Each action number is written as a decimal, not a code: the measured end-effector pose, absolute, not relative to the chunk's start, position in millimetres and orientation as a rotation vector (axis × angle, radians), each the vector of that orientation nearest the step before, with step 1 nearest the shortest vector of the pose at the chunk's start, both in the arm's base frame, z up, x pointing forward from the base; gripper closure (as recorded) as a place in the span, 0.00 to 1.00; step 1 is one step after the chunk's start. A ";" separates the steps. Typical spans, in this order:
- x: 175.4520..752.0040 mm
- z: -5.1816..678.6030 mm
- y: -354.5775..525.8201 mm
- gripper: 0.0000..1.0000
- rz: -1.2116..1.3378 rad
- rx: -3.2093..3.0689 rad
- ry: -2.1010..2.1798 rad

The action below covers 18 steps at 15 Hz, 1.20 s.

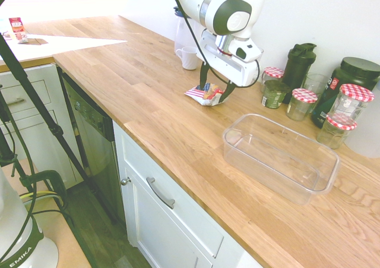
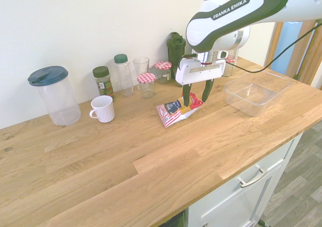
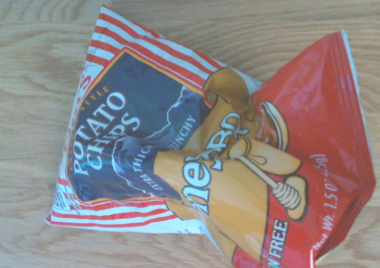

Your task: Put the chip bag into the container

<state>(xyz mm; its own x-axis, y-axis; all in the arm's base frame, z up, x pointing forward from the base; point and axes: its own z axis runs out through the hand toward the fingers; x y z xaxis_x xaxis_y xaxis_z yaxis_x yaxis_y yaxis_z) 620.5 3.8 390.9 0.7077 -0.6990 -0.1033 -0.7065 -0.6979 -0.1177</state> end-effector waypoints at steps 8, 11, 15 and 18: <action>624.9 370.2 -9.7 1.00 0.095 -2.747 1.136; 626.0 371.2 -2.8 1.00 0.086 -2.748 1.121; 626.5 372.9 4.8 1.00 0.080 -2.752 1.105; 626.0 382.5 12.4 1.00 0.060 -2.755 1.090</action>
